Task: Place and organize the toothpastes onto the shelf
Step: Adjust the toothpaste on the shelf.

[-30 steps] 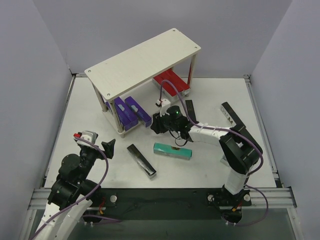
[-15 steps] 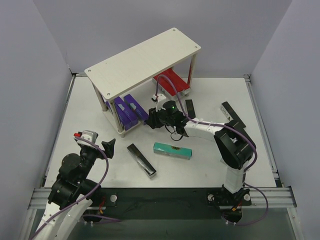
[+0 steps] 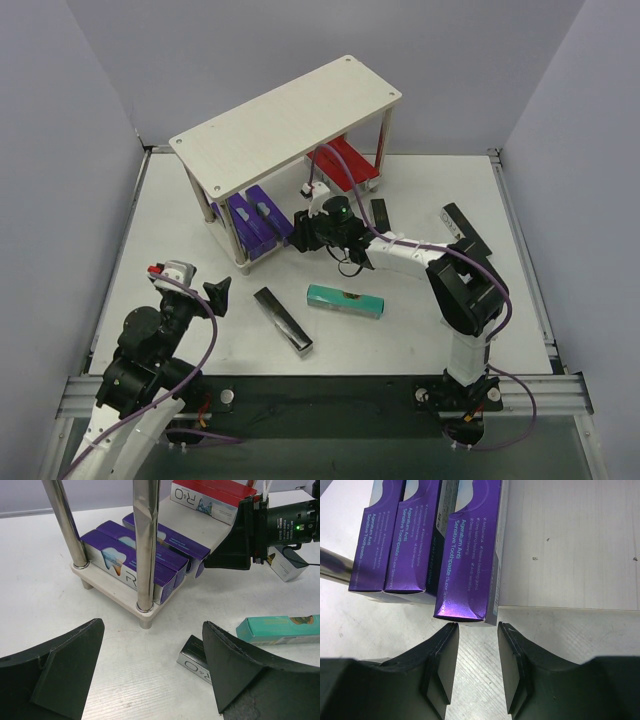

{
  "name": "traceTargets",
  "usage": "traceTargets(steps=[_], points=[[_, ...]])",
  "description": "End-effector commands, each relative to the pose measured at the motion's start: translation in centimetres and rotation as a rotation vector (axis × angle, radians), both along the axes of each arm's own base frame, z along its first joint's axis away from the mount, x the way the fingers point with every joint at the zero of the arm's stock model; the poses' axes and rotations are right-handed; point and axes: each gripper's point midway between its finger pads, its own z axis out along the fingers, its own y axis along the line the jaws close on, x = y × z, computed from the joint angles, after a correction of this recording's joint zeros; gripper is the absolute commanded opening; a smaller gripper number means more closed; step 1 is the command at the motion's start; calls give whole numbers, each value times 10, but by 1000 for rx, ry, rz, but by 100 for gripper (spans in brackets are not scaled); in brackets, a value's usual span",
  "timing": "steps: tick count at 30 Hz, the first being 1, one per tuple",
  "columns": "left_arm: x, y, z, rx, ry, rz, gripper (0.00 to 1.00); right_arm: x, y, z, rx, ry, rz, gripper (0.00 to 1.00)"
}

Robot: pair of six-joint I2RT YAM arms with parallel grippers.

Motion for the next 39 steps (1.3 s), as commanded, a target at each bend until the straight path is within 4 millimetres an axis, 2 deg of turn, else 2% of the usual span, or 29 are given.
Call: traceTargets(steps=[1,7,21,36,39], points=[[3,0,11,-14,-39,2,91,4,10,22,59,-35,12,37],[3,0,11,-13,-38,2,91,5,3,39,106,-45,-6,37],[3,-2,10,-12,-35,-4,91,14,13,30,109,-30,-3,38],[4,-3,9,-11,-32,-9,91,16,12,42,150,-43,-28,38],[3,-2,10,-13,-35,-7,91,12,9,56,209,-51,-33,38]])
